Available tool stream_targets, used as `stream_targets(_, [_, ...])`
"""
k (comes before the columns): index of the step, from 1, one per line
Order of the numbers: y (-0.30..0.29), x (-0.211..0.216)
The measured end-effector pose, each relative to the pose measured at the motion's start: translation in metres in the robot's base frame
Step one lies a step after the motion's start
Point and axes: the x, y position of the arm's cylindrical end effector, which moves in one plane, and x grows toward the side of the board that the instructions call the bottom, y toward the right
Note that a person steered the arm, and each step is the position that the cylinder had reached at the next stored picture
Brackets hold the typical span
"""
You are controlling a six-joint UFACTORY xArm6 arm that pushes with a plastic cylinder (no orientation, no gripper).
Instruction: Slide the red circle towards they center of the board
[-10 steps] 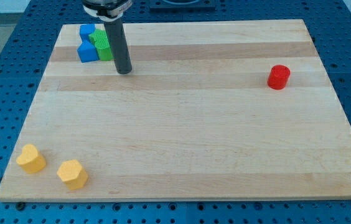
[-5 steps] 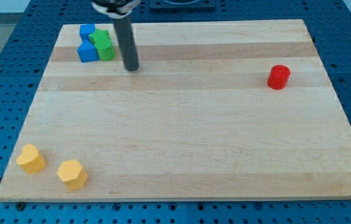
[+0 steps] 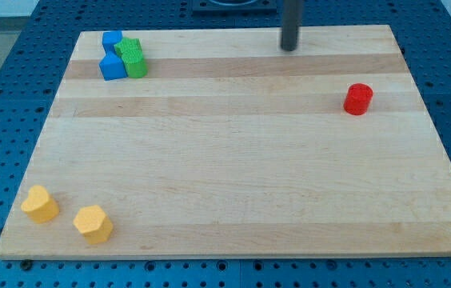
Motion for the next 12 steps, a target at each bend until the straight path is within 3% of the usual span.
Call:
stream_targets(1, [0.080, 0.034])
stream_targets(3, [0.013, 0.168])
stream_targets(5, [0.044, 0.084])
stream_targets(6, [0.135, 0.064])
stream_targets(7, [0.166, 0.105])
stream_targets(9, [0.007, 0.195])
stream_targets(11, [0.139, 0.173])
stream_targets(12, [0.054, 0.128])
